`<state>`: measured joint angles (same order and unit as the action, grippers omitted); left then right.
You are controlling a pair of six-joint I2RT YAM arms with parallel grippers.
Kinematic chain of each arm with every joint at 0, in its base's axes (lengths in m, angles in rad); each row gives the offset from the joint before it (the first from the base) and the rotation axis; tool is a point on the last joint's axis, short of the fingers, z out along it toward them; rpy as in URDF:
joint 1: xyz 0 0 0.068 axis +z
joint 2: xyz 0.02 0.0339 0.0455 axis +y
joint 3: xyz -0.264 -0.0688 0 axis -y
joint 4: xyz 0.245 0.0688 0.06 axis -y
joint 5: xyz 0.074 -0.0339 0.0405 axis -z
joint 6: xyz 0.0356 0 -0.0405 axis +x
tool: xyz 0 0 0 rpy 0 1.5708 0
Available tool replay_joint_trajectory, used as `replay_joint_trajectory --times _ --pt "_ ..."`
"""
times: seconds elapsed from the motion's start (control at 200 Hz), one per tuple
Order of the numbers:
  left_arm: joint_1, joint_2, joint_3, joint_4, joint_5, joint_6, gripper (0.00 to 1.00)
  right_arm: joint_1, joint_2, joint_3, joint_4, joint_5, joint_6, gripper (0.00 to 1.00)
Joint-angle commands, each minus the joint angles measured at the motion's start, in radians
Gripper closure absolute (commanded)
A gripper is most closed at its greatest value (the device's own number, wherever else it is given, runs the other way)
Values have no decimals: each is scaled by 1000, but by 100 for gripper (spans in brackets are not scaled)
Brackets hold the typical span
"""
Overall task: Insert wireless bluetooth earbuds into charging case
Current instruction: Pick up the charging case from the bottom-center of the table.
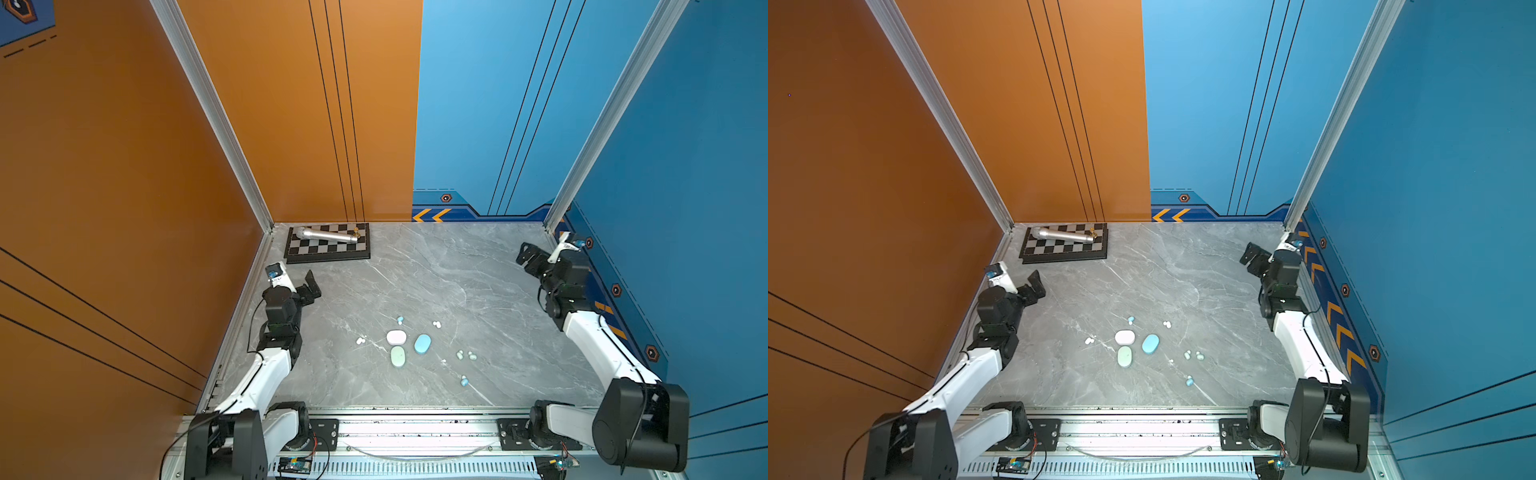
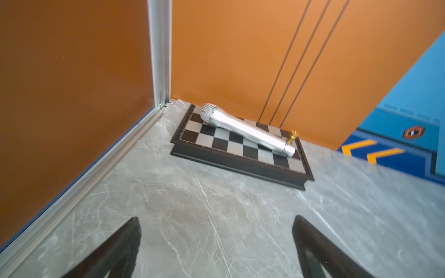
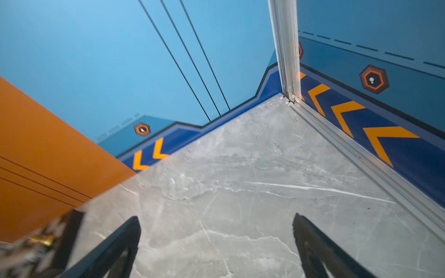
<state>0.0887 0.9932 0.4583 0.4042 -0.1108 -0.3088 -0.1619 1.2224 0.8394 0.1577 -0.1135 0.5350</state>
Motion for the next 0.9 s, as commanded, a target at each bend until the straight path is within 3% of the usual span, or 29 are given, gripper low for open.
replay_joint_trajectory --times 0.0,0.095,0.195,0.305,0.43,0.516,0.636,0.896 --pt "-13 -118 22 -292 135 -100 2 -9 -16 45 -341 -258 226 6" --pt "-99 -199 32 -402 162 -22 2 151 -67 135 -620 -84 116 6" --pt "-237 -230 63 -541 172 95 2 343 -75 200 -820 51 97 6" --pt "-429 -231 96 -691 108 218 2 593 -47 234 -982 222 152 6" --pt "-597 -235 127 -779 30 286 2 871 35 252 -1070 319 247 7" --pt "-661 -255 137 -812 7 315 2 1022 121 277 -1099 333 277 7" --pt "-709 -307 120 -821 -20 346 2 1155 262 379 -1148 346 279 8" --pt "-726 -482 54 -824 -75 340 2 1295 605 629 -1163 241 350 10"
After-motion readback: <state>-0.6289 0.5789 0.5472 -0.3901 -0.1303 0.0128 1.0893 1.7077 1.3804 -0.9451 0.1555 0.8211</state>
